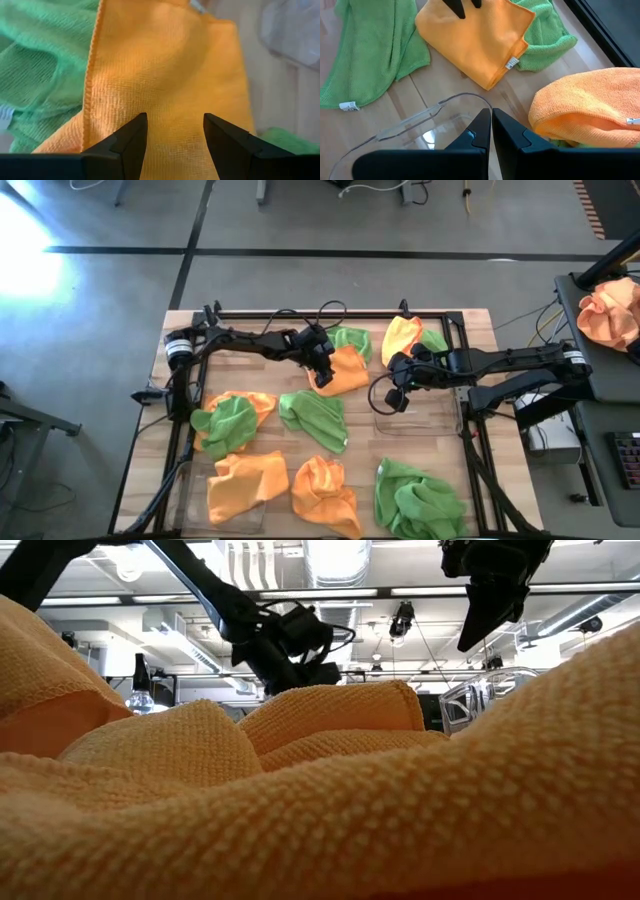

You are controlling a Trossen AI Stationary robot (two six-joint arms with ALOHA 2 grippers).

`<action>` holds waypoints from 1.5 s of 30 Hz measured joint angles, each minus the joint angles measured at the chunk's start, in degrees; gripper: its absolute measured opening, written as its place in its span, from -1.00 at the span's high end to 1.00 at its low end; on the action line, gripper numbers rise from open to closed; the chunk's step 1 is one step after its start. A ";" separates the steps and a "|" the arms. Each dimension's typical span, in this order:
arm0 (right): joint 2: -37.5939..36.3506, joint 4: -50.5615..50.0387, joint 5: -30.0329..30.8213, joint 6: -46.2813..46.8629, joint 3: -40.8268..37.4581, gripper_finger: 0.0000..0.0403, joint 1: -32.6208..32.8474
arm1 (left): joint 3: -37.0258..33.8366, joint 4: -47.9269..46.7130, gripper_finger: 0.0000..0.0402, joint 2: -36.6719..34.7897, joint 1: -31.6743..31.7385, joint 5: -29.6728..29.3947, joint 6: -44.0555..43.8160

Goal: Sort microfiber towel by color & place in baskets
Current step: Put the top center yellow towel into the left transparent bin

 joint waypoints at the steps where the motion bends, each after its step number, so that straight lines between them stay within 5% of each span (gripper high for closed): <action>1: 0.00 -0.04 0.00 0.01 0.00 0.94 0.00 | 0.00 0.01 0.11 0.34 0.09 -0.03 0.12; 32: 0.00 -0.23 0.00 -0.15 -0.07 0.94 0.00 | 0.13 1.01 0.13 5.13 0.19 -1.36 -2.43; 45: 0.00 -0.25 0.00 -0.17 -0.07 0.94 0.00 | 0.04 0.92 0.58 5.11 0.13 -1.32 -4.73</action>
